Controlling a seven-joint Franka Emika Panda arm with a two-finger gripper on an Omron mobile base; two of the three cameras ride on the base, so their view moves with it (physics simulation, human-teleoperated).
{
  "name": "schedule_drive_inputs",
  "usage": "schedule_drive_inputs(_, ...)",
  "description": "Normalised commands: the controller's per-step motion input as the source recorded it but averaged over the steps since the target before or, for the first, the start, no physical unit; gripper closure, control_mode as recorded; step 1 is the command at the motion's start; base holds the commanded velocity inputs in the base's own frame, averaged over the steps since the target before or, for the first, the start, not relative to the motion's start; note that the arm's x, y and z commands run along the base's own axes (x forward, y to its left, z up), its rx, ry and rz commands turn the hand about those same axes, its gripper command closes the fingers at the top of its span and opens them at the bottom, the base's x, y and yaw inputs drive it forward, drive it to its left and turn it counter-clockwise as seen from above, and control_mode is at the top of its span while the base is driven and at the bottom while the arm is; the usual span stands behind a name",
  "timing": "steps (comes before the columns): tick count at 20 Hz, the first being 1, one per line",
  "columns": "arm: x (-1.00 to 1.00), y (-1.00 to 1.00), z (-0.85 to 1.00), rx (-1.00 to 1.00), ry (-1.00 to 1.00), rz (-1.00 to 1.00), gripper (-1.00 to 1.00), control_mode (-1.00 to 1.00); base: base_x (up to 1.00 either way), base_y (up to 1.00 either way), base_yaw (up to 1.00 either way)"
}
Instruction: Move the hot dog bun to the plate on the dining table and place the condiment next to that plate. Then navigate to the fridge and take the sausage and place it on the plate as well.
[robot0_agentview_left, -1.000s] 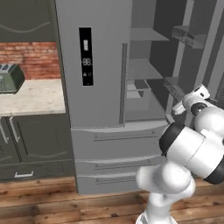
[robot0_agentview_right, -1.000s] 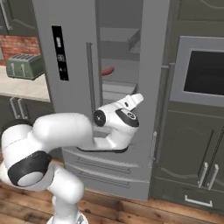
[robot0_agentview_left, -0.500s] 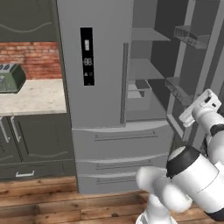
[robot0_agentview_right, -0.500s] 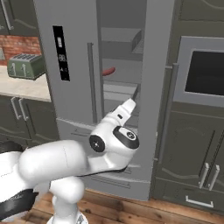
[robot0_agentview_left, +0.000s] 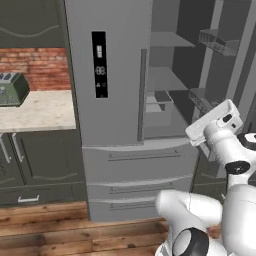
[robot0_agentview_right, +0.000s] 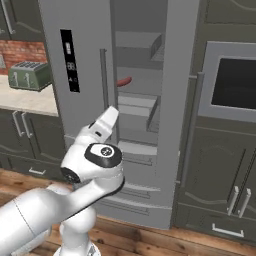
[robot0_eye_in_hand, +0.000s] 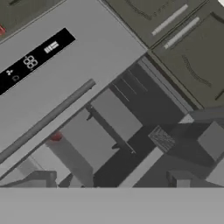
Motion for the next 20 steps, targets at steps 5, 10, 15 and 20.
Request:
schedule_drive_inputs(5, -0.49, 0.86, 1.00, 0.29, 0.07, 0.00, -1.00, -1.00, 0.00, 0.00, 0.00)
schedule_drive_inputs(10, -0.60, 0.85, 0.94, 0.56, 0.41, -0.02, -1.00, -1.00, 0.00, 0.00, 0.00)
schedule_drive_inputs(15, -0.11, 0.44, 0.75, 0.70, 0.59, 0.00, -1.00, -1.00, 0.00, 0.00, 0.00)
schedule_drive_inputs(20, 0.01, 0.26, 0.59, 0.62, 0.61, 0.00, -1.00, -1.00, 0.00, 0.00, 0.00)
